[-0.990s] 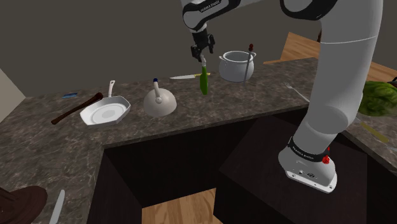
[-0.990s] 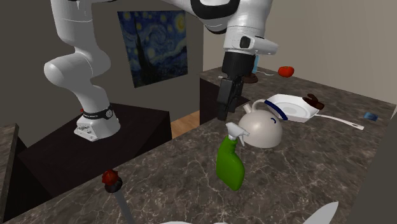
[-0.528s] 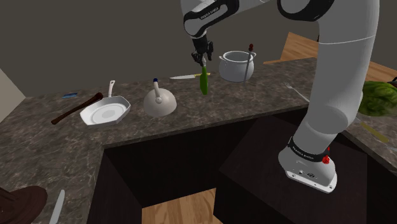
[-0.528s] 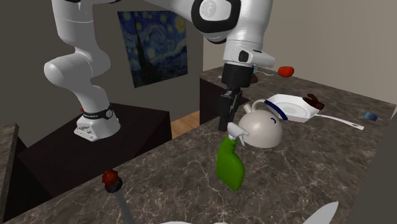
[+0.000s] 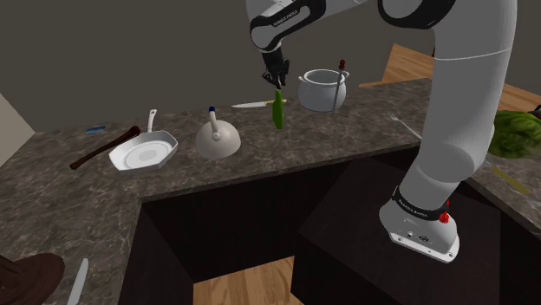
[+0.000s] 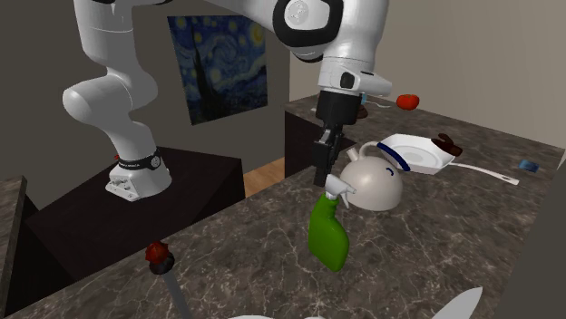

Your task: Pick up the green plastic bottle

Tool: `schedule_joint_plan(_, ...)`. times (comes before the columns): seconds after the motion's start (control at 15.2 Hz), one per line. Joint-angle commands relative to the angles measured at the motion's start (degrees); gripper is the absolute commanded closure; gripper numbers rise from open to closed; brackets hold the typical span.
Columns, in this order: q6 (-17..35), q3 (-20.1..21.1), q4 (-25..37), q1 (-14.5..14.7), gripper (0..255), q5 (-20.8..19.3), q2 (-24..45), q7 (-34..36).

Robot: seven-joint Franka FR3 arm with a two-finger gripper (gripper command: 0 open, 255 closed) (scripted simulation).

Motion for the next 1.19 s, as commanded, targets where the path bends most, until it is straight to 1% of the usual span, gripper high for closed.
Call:
schedule_joint_plan(0.0,0.0,0.0,0.0,0.0,255,0.0,0.0,0.0)
schedule_joint_plan(0.99,-10.2,0.1,8.7,0.3,255,0.8,-1.8,-2.9)
schedule_joint_plan(1.12,-10.3,0.1,8.8,0.3,255,0.8,-1.8,-3.0)
